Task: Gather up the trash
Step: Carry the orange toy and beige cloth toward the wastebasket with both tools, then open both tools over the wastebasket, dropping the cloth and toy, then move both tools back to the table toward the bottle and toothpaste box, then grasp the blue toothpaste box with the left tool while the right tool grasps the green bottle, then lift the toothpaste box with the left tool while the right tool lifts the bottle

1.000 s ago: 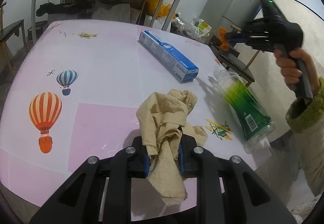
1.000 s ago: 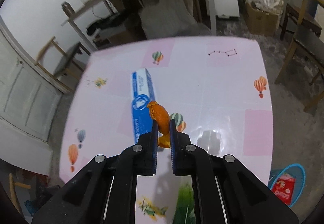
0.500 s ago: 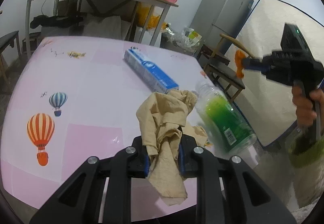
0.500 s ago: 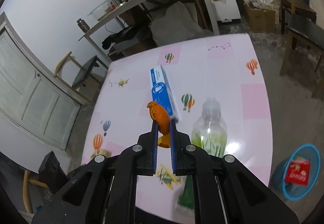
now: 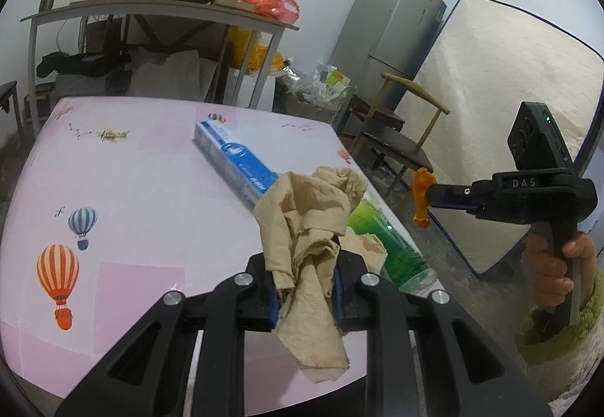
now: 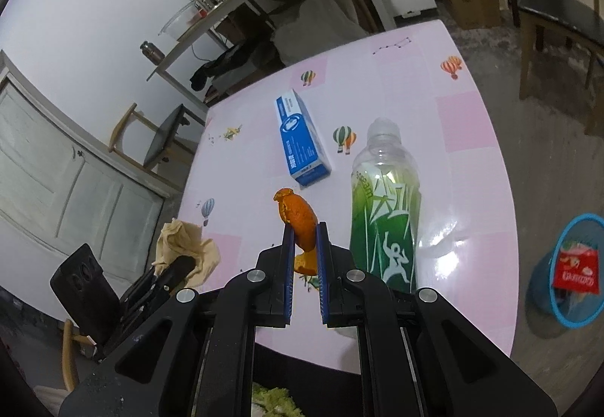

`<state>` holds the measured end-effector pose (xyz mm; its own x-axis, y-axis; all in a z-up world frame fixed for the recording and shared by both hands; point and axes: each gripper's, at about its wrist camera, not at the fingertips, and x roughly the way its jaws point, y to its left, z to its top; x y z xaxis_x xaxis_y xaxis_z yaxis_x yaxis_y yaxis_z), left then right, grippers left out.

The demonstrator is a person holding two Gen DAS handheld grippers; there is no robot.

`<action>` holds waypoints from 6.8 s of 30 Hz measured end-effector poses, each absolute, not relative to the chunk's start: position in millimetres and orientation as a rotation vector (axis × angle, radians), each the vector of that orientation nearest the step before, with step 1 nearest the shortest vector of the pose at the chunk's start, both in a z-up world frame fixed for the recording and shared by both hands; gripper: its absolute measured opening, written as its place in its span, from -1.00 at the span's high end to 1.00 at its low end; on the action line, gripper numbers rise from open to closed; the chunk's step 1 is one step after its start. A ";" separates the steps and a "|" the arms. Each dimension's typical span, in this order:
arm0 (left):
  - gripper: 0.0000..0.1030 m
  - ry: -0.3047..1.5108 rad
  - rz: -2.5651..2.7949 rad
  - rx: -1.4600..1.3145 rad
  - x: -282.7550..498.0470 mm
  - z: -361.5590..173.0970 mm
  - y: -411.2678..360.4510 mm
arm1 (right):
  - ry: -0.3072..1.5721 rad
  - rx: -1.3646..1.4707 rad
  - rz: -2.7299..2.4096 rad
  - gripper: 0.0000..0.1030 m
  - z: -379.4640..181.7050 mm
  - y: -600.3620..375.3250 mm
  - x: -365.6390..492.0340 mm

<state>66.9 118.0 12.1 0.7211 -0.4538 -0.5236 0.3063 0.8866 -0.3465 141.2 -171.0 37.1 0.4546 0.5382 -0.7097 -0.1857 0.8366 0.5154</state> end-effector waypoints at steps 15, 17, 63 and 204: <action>0.61 0.604 -0.495 -0.189 64.3 37.6 70.9 | 0.934 0.453 0.453 0.81 45.9 -210.4 108.7; 0.61 0.602 -0.507 -0.181 64.2 40.1 63.5 | 0.926 0.466 0.446 0.81 45.4 -218.2 104.9; 0.57 1.285 -0.958 0.221 152.8 -92.7 -408.6 | 0.911 1.148 -0.277 0.75 -170.3 -545.7 -28.6; -0.15 1.026 -0.167 -0.195 145.8 -72.7 92.6 | 1.156 0.384 0.368 -0.31 -52.2 -169.5 140.7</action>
